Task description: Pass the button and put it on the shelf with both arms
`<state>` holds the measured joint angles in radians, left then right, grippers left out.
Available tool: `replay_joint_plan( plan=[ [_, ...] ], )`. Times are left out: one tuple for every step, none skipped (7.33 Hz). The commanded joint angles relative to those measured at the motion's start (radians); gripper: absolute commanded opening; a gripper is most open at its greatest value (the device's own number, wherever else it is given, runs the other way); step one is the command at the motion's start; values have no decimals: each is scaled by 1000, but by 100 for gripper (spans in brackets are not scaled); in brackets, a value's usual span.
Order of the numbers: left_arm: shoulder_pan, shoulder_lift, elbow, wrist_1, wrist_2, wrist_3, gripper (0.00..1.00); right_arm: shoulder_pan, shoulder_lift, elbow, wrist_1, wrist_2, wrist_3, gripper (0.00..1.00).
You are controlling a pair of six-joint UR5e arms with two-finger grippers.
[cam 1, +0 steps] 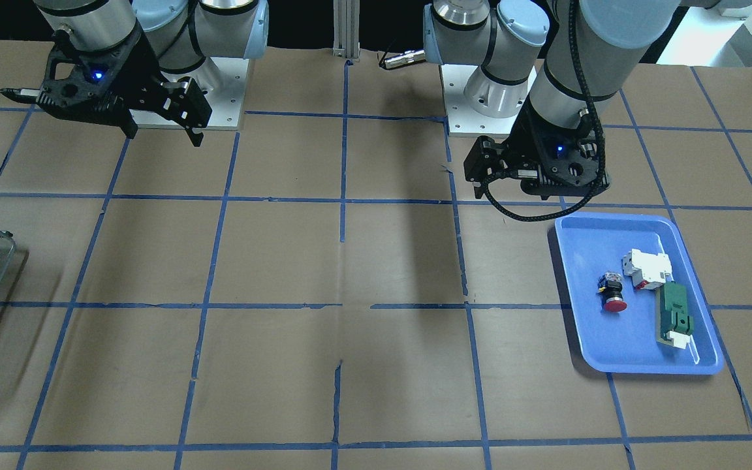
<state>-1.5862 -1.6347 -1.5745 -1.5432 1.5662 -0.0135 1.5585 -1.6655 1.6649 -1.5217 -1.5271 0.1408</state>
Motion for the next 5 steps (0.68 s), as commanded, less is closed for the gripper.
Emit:
replay_joint_plan(
  plan=[
    [-1,-1,-2,0,0,0,100,0,4,1,9,-51,-13,100],
    [0,1,1,1,0,1,100,0,-2,12,20,-74,-15,100],
    [0,13,-8,0,1,1,100,0,1,3,15,-47,-4,100],
    [2,1,1,3,5,1,100,2,4,3,5,-32,0,100],
    [18,12,-13,3,-3,4,100,2,7,15,3,-34,0,100]
  ],
)
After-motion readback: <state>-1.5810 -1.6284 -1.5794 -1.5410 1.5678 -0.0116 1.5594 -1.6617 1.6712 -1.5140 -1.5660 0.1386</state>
